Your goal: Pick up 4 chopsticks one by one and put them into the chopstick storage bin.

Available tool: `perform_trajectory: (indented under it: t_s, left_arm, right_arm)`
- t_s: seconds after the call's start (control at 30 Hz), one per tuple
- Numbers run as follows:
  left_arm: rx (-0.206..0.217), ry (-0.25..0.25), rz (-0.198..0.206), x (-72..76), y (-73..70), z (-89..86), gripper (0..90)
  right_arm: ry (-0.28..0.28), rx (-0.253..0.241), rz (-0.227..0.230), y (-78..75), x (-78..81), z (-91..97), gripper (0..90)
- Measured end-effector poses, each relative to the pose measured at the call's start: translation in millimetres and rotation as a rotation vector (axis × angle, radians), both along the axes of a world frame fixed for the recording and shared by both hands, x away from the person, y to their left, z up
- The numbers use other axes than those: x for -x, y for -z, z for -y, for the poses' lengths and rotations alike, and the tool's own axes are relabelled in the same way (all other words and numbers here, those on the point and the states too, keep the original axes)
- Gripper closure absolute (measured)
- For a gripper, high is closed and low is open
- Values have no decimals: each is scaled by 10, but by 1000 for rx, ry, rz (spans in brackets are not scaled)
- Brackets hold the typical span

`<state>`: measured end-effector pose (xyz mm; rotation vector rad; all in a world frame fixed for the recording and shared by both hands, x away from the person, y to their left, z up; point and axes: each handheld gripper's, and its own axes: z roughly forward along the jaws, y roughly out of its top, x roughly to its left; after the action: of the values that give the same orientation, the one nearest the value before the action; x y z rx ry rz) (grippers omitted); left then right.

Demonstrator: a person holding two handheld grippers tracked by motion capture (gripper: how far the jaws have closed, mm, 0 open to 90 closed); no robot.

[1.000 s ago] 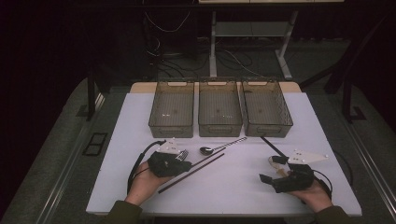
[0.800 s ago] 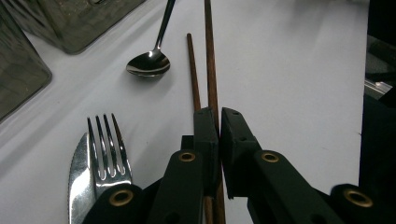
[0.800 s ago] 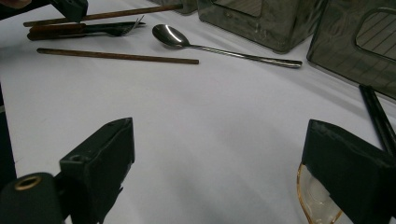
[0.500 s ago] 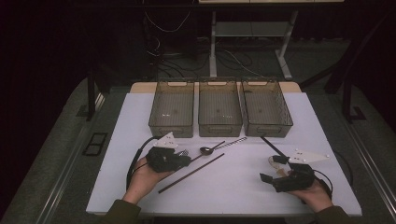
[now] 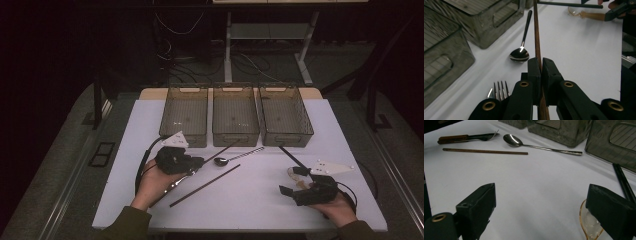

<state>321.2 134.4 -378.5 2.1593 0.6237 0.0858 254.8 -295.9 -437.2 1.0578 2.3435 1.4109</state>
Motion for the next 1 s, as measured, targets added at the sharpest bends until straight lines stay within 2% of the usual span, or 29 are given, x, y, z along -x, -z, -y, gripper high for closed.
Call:
perform_trajectory:
  t_s: [0.4,0.7,1.0]
  left_arm:
    - [33,-42,-2,-173,-131,-121,849]
    - [34,-73,15,-379,-238,-130,848]
    - [13,-113,38,-594,-363,-128,849]
  right_arm:
    - [2,-1,10,-12,13,-14,96]
    - [5,-4,6,-14,17,-14,96]
    - [11,-4,13,-16,12,-6,96]
